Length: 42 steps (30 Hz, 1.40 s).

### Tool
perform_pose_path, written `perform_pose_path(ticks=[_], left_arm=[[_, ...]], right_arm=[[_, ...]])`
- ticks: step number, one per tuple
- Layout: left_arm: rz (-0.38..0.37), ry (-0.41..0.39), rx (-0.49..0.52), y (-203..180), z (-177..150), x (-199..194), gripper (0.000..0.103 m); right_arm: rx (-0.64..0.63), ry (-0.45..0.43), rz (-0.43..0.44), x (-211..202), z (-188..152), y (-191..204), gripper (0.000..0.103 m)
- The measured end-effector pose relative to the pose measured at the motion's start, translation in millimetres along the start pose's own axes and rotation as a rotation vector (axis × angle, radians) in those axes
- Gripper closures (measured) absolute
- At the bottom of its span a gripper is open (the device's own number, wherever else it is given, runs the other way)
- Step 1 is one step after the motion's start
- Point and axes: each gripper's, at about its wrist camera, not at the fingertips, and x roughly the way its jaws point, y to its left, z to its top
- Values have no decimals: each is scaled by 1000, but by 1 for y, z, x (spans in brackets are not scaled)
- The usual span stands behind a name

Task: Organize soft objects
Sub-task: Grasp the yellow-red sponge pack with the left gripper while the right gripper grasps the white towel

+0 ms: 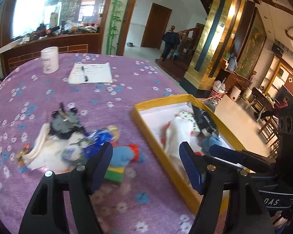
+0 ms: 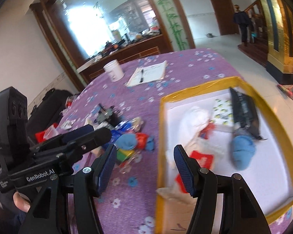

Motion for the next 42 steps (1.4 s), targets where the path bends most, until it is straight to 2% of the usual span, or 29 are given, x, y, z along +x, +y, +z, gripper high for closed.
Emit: perform_pose_path(ticks=[5, 9, 10, 13, 14, 17, 18, 20, 22, 25, 27, 31, 35, 39, 42], left_arm=[[66, -22, -69, 47, -8, -24, 33], [187, -38, -156, 96, 0, -36, 33], [243, -13, -213, 119, 7, -33, 33], [301, 44, -313, 163, 16, -15, 33], [337, 89, -341, 179, 18, -3, 33], [338, 177, -388, 208, 17, 28, 33], [348, 205, -407, 213, 14, 34, 37], [344, 235, -411, 216, 6, 37, 39], [397, 248, -341, 205, -3, 26, 39], [380, 270, -278, 197, -25, 5, 39], [410, 295, -236, 198, -46, -9, 39], [391, 253, -281, 209, -78, -47, 39], [384, 179, -279, 211, -75, -60, 33], [390, 198, -239, 205, -66, -40, 29], [391, 211, -210, 200, -67, -23, 29]], right_arm=[[-70, 76, 44, 30, -18, 32, 38], [-95, 123, 68, 48, -29, 47, 38], [-96, 129, 70, 51, -31, 48, 38], [-97, 138, 77, 54, -34, 50, 38], [-96, 139, 76, 54, -35, 50, 38], [-95, 139, 74, 54, -36, 50, 38], [-94, 138, 74, 52, -36, 50, 38], [-95, 137, 75, 50, -37, 49, 38], [-94, 138, 73, 48, -37, 48, 38], [-86, 142, 77, 50, -37, 44, 38], [-80, 145, 83, 52, -37, 43, 38], [-82, 164, 96, 62, -37, 46, 37], [-92, 176, 112, 68, -39, 52, 37], [-113, 184, 108, 69, -41, 58, 37], [-120, 178, 105, 67, -41, 59, 33]])
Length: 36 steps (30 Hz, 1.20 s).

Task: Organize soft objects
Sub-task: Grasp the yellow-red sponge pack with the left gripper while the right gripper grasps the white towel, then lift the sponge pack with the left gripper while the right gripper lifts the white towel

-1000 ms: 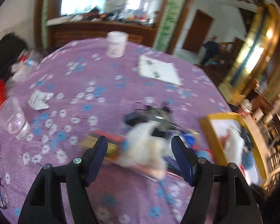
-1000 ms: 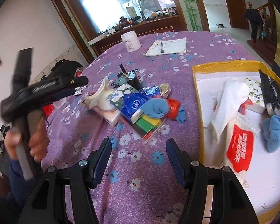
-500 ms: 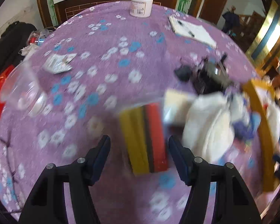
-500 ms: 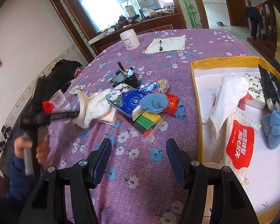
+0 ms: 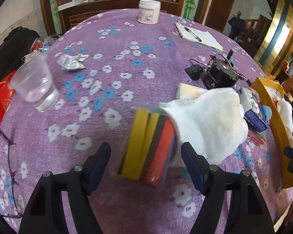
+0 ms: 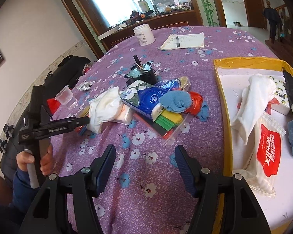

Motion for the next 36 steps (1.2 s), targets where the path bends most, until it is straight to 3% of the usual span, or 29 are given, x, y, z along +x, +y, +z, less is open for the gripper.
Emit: perform_pose_path(ticks=[1, 2, 3, 7, 14, 19, 24, 25, 26, 29, 36], left_arm=[[27, -6, 7, -4, -1, 4, 30], [52, -11, 19, -6, -2, 6, 39], [69, -12, 32, -7, -3, 8, 56], [59, -37, 7, 5, -8, 4, 58], [-52, -145, -159, 43, -13, -13, 59], [-56, -157, -161, 42, -11, -13, 59], [-75, -165, -158, 42, -11, -13, 59], [-80, -165, -156, 42, -11, -13, 59], [-80, -166, -156, 42, -11, -13, 59], [-87, -172, -151, 42, -12, -15, 59], [-100, -191, -142, 40, -14, -18, 59]], right_arm=[[-4, -4, -5, -1, 1, 1, 32], [-9, -6, -7, 0, 2, 3, 31], [-17, -5, -9, 1, 3, 5, 31], [-53, 6, -19, 9, 9, 17, 30], [-207, 11, -49, 41, 31, 66, 27], [-395, -6, -119, 70, 39, 114, 22], [-483, 17, -214, 110, 43, 133, 20], [-489, 24, -229, 117, 42, 133, 24], [-490, 38, -253, 124, 40, 132, 55], [-461, 28, -247, 121, 40, 124, 87], [-340, -58, -54, 53, 31, 102, 87]])
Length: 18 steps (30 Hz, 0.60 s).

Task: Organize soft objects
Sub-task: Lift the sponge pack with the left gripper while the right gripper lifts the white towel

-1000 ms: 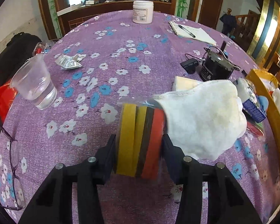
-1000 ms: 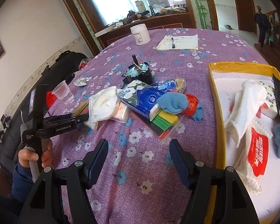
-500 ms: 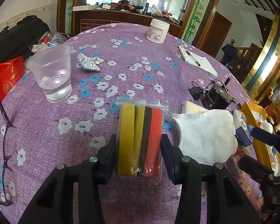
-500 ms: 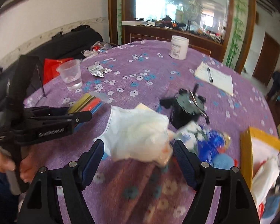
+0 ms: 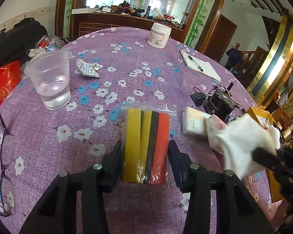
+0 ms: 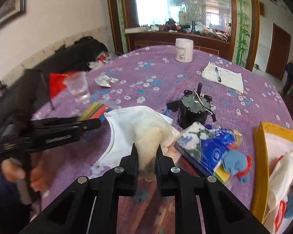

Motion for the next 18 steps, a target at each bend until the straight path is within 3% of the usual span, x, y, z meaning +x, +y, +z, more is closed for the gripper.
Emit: perform_pose_path(ticks=[6, 9, 14, 18], left_arm=[[-3, 6, 48, -11, -4, -4, 59], [-50, 45, 60, -21, -11, -7, 59], [-82, 75, 162, -55, -29, -14, 59], [-78, 95, 229, -73, -39, -9, 59]], right_arm=[[22, 57, -2, -20, -41, -14, 87], [54, 106, -32, -13, -59, -25, 87], [128, 158, -38, 3, -67, -44, 85], [145, 150, -18, 2, -69, -47, 81]])
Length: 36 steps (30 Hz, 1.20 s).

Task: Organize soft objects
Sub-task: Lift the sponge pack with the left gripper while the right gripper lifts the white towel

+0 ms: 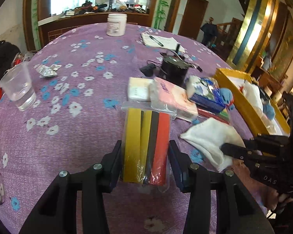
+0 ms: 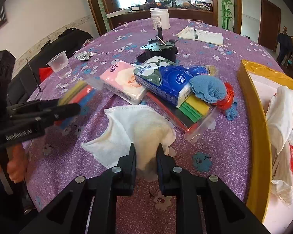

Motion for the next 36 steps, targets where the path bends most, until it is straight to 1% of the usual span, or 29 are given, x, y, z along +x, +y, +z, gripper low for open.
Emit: perform_pose_path(ticks=[3, 4, 6, 8, 9, 12, 15, 16, 18, 19, 22, 26, 30, 33, 36], left_arm=[[28, 10, 28, -7, -1, 5, 59], [27, 12, 35, -8, -1, 6, 59], [33, 25, 45, -9, -2, 8, 59], [32, 29, 47, -9, -2, 9, 59], [30, 30, 48, -9, -2, 9, 59], [26, 31, 51, -9, -2, 9, 59], [21, 31, 53, -9, -2, 9, 59], [20, 30, 54, -10, -2, 9, 59], [18, 27, 54, -9, -2, 9, 59], [16, 26, 55, -9, -3, 8, 59], [14, 24, 61, -11, -3, 8, 59], [15, 16, 70, -12, -3, 6, 59], [10, 0, 65, -12, -3, 3, 59], [-8, 5, 50, -11, -1, 2, 59], [-30, 4, 38, -16, 4, 0, 59]], right_arm=[[25, -5, 25, -1, -1, -5, 79], [32, -8, 28, -1, -1, -6, 76], [36, -15, 25, -4, -2, -6, 62], [23, -35, 2, -8, -1, -2, 38], [15, -49, -10, -10, 0, 1, 35], [0, -75, -26, -14, 3, 4, 33], [-9, -37, -28, -3, 7, 6, 33], [-3, -24, -12, 1, 8, 6, 34], [-4, -11, 2, 4, 8, 5, 60], [-3, -6, 6, 6, 8, 4, 80], [14, -22, 17, 3, 6, 0, 84], [22, -57, 28, -3, 4, 0, 84], [25, -103, 22, -13, 2, 0, 84], [30, -130, 37, -23, 2, -2, 84], [45, -176, 61, -40, 3, -8, 84]])
